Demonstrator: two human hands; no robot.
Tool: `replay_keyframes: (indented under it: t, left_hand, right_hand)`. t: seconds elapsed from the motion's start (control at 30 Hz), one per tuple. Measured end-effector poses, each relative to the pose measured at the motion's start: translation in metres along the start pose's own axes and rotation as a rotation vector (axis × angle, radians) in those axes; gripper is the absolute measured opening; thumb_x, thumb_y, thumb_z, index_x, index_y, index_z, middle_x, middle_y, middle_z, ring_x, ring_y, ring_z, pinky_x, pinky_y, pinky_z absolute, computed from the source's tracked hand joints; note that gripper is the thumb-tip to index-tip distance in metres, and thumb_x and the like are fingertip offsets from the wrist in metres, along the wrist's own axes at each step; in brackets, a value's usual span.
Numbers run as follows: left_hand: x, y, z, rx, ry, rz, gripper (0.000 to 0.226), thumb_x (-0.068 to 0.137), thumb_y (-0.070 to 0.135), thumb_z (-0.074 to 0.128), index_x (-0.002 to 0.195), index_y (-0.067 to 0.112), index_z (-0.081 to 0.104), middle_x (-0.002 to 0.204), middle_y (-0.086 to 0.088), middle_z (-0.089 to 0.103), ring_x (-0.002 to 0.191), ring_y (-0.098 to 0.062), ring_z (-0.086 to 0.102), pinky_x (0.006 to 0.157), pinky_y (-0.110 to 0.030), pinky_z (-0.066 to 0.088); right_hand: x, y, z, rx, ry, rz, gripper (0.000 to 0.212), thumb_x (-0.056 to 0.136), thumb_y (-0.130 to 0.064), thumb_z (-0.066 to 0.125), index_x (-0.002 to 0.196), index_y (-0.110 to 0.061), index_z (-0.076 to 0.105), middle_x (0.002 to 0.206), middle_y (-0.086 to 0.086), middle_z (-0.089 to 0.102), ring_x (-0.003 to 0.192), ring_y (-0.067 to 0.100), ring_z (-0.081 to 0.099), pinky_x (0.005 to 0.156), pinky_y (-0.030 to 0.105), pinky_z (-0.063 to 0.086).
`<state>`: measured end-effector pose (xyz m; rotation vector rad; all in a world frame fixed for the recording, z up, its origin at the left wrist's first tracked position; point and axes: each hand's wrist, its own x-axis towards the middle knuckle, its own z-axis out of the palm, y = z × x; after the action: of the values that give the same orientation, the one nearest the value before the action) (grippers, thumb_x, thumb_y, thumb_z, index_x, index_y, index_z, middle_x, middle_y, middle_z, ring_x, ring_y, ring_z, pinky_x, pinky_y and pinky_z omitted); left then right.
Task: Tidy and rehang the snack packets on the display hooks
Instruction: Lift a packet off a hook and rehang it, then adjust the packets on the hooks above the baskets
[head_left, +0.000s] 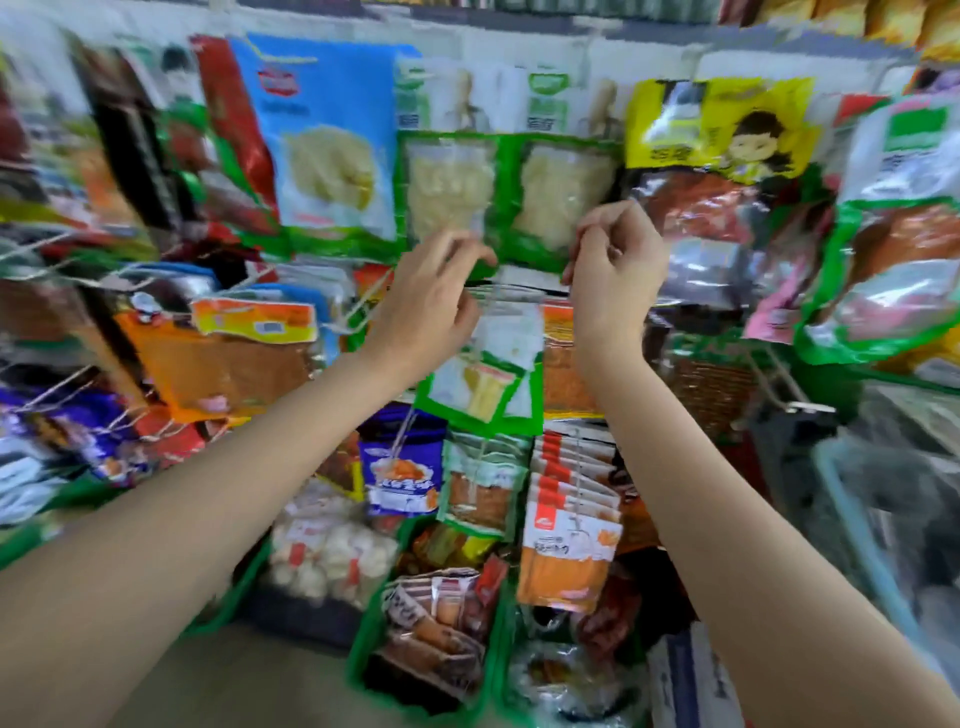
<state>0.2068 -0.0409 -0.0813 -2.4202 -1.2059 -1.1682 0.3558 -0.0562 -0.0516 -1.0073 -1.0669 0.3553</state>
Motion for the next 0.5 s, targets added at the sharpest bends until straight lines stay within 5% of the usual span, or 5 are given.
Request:
replay_keyframes:
  t: [0.27, 0.5]
  left_hand:
    - [-0.091, -0.109, -0.095, 0.12, -0.117, -0.109, 0.038, 0.072, 0.012, 0.035, 0.103, 0.005, 0.056, 0.103, -0.016, 0.053, 0.099, -0.025, 0.047, 0.084, -0.033, 0.035]
    - [-0.155, -0.158, -0.108, 0.172, -0.323, -0.237, 0.033, 0.083, 0.006, 0.051, 0.115, 0.009, 0.054, 0.118, -0.011, 0.048, 0.112, -0.029, 0.046, 0.086, -0.041, 0.037]
  right_hand:
    - [-0.103, 0.016, 0.11, -0.186, -0.334, 0.162, 0.038, 0.081, 0.006, 0.04, 0.061, -0.024, 0.051, 0.051, -0.002, 0.049, 0.038, 0.005, 0.044, 0.042, 0.022, 0.034]
    - [-0.153, 0.068, 0.14, -0.463, -0.529, 0.363, 0.04, 0.085, 0.005, 0.039, 0.06, -0.023, 0.053, 0.058, 0.003, 0.056, 0.032, -0.001, 0.05, 0.037, 0.015, 0.039]
